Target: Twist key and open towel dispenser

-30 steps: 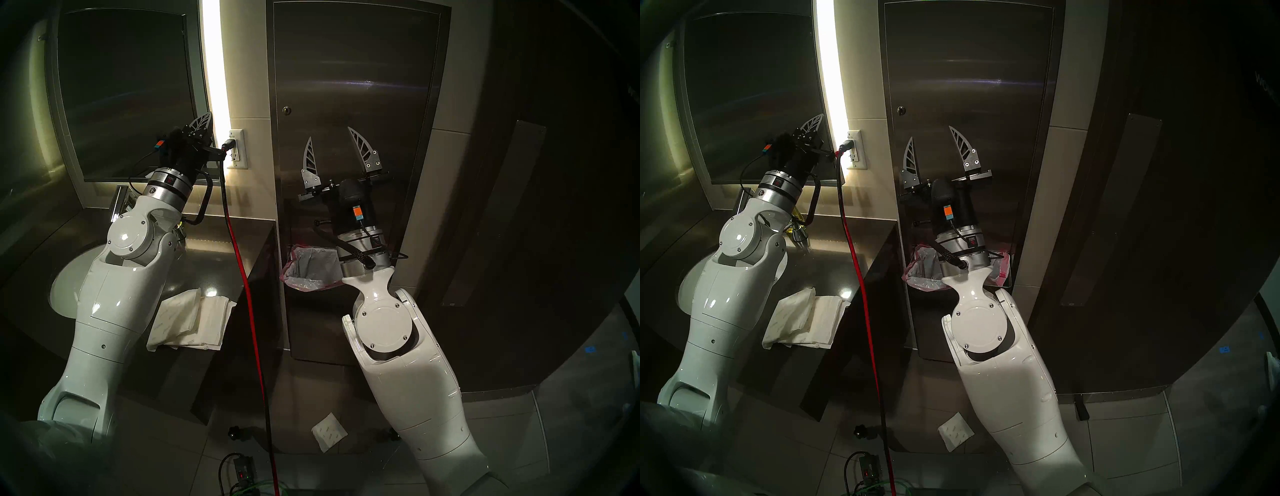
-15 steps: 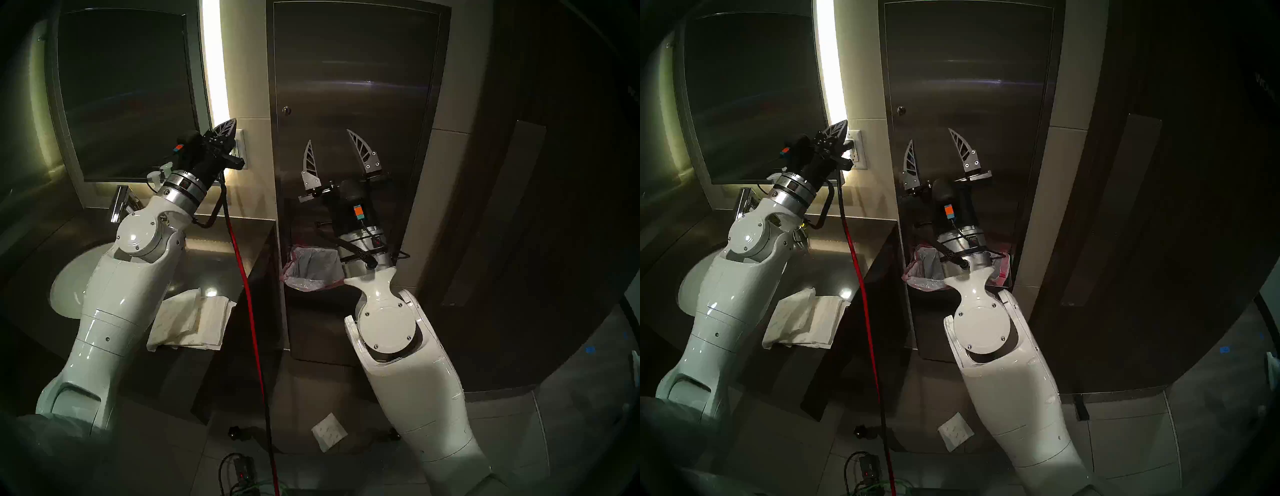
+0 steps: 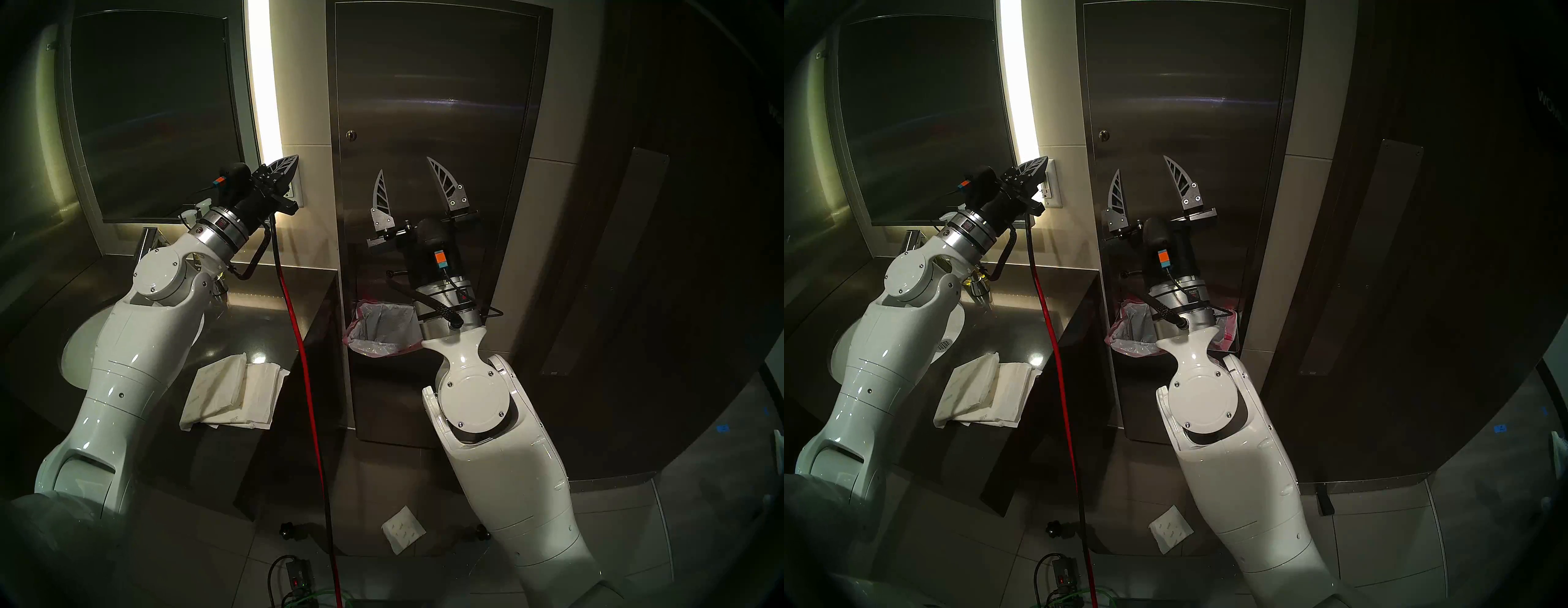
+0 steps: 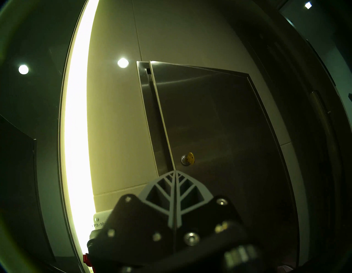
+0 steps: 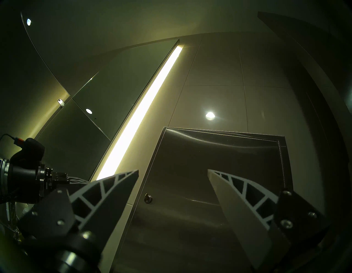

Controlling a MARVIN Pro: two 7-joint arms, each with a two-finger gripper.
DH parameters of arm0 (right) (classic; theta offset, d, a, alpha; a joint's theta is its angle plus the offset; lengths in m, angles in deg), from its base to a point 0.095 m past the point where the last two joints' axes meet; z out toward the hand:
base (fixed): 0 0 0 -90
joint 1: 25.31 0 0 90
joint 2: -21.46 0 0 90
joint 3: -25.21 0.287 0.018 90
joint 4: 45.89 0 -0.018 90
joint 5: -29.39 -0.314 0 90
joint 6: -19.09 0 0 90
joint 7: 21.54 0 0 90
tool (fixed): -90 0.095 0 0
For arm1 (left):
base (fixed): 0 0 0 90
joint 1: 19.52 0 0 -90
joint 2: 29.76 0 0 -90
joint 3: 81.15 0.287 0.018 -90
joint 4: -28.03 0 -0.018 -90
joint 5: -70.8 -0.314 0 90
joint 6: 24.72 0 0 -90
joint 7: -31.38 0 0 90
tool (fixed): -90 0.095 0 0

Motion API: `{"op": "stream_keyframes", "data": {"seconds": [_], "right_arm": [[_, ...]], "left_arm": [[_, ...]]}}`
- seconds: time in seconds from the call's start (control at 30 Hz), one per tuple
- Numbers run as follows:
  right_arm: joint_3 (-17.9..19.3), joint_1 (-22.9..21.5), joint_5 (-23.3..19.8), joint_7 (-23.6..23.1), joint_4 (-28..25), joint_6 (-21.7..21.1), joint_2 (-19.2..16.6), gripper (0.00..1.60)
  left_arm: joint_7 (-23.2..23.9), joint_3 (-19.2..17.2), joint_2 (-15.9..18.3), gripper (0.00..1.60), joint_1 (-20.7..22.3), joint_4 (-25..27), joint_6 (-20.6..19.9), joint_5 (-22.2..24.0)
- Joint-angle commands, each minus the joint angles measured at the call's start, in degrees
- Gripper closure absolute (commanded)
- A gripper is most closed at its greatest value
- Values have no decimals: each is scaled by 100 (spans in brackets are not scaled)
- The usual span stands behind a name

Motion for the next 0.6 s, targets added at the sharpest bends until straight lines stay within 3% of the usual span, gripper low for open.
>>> {"op": "stream_keyframes", "data": {"seconds": [0.0,0.33,0.57], "right_arm": [[4,-49,12,11,-83,22,15,30],[2,-50,16,22,-78,31,14,30],[2,-50,18,26,-78,35,14,30]], "left_arm": [[-195,-59,-320,160,643,-319,-336,-13],[-266,192,-833,160,1186,-949,-548,-141],[-19,403,-940,160,1574,-1385,-552,-243]]}}
